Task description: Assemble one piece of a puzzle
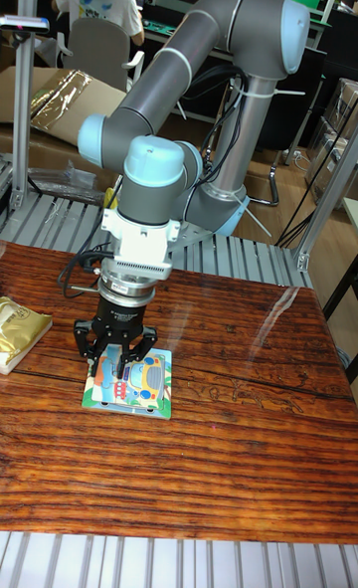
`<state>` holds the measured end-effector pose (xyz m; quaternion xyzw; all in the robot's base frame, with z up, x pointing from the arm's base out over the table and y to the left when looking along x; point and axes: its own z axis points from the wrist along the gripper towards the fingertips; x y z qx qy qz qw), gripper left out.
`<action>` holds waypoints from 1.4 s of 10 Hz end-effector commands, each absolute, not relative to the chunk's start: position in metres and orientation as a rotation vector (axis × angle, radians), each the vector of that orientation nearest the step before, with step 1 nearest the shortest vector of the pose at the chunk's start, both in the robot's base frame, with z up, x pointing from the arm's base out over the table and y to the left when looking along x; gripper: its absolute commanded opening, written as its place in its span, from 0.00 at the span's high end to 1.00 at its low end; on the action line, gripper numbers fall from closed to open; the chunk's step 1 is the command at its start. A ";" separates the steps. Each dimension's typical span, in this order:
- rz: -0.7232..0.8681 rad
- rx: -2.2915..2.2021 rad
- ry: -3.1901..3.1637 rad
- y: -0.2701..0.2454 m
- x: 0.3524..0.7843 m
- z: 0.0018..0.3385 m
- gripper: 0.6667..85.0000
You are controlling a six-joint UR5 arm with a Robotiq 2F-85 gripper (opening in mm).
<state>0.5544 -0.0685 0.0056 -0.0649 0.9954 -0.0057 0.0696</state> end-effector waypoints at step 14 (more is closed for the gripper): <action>0.016 -0.251 3.007 -0.070 0.549 0.006 0.52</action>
